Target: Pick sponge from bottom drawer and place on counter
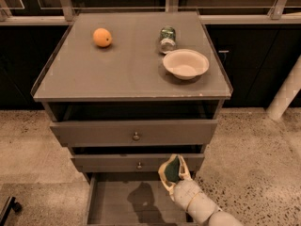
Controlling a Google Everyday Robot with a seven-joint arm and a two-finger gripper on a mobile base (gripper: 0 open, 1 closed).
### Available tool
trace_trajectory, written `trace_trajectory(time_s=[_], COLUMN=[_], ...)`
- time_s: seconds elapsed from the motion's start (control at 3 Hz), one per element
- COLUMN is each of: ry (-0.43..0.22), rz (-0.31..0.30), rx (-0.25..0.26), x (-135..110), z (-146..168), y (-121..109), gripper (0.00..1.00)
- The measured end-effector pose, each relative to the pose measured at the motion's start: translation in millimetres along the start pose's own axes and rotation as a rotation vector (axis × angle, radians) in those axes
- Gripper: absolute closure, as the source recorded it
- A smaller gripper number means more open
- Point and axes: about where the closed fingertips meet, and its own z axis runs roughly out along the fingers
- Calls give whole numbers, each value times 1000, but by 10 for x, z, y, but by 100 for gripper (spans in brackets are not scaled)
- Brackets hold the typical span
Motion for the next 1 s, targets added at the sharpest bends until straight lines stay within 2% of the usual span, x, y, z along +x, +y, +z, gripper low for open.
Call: trace_trajectory(time_s=[0.33, 0.67, 1.0], ry=[-46, -160, -251], rz=[-42, -148, -211], rx=[-17, 20, 4], x=[-201, -719, -1242], z=[-82, -290, -491], y=[-56, -496, -872], gripper=[100, 100, 100])
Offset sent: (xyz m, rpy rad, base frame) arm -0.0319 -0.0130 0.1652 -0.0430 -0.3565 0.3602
